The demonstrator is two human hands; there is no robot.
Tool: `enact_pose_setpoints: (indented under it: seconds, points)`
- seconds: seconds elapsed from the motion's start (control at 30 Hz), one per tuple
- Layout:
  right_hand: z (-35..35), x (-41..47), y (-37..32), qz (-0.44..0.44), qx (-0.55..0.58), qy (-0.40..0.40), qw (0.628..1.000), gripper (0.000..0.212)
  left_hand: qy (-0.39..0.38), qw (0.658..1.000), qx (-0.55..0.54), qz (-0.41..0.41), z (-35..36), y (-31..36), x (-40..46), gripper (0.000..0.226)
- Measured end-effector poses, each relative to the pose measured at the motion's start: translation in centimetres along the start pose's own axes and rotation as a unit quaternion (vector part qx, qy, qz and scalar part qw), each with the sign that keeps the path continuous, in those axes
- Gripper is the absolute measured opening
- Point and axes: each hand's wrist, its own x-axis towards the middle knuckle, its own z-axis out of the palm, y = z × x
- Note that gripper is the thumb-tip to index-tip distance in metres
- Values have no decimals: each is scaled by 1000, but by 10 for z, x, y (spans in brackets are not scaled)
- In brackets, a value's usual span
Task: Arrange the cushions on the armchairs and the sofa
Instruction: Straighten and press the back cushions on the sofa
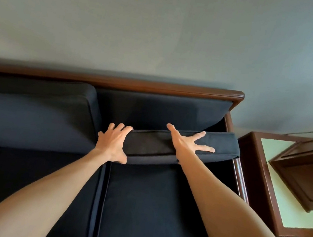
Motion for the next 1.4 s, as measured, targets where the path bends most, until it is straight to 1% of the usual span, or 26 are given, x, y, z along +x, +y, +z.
enact_pose_setpoints:
  seconds: [0.07,0.13,0.2,0.23,0.33,0.43,0.5,0.53,0.57,0.63,0.67,0.7,0.77,0.8,0.87,0.97,1.07,1.13,1.2,1.3,1.33,1.4]
  points:
    - [-4,-10,12,-4,-38,27,999,147,5,999,-44,8,12,6,-23,103]
    - [-9,-15,26,-34,-63,57,996,137,0,996,-91,3,28,20,-53,100]
    - [-17,-16,41,-66,-97,69,991,129,-13,993,-120,-14,44,40,-88,99]
    - [-21,-18,49,-81,-121,70,987,128,-24,992,-123,-23,49,51,-104,102]
    - [-33,-29,66,-103,-169,38,980,126,-77,991,-103,-43,60,78,-137,116]
    - [-38,-43,82,-174,-215,14,961,126,-130,985,-100,-53,73,102,-173,133]
    - [-34,-51,99,-223,-218,26,950,132,-162,979,-113,-45,77,111,-185,135]
    - [-30,-55,110,-235,-202,46,950,137,-171,976,-131,-38,76,112,-183,128]
    - [-26,-58,122,-224,-173,62,957,142,-174,970,-165,-30,72,111,-175,112]
    - [-23,-62,139,-142,-113,66,981,149,-151,956,-250,-11,59,105,-153,62]
    - [-23,-62,146,-105,-96,58,988,149,-123,957,-263,-7,52,100,-142,42]
    - [-25,-62,150,-93,-88,50,991,145,-85,964,-253,-1,45,96,-132,33]
    - [-33,-60,154,-113,-77,42,990,134,-12,981,-191,30,31,92,-116,23]
    - [-38,-59,156,-130,-71,41,988,128,10,987,-153,53,26,92,-109,23]
    - [-49,-56,158,-162,-81,29,983,120,34,991,-89,96,20,93,-93,36]
    - [-62,-53,161,-228,-140,-9,964,117,46,990,10,133,15,94,-75,67]
    - [-62,-53,160,-319,-233,-35,918,119,32,985,97,139,23,94,-69,100]
    - [-59,-51,156,-379,-288,-46,878,114,20,986,123,113,36,90,-72,114]
    - [-61,-47,150,-430,-336,-61,836,109,36,985,155,68,45,84,-78,118]
    - [-66,-41,140,-477,-393,-86,781,111,91,969,223,51,49,83,-79,118]
    - [-67,-39,138,-486,-409,-88,768,114,92,968,230,50,47,82,-75,121]
    - [-70,-35,137,-495,-431,-78,750,120,68,971,225,47,41,81,-64,122]
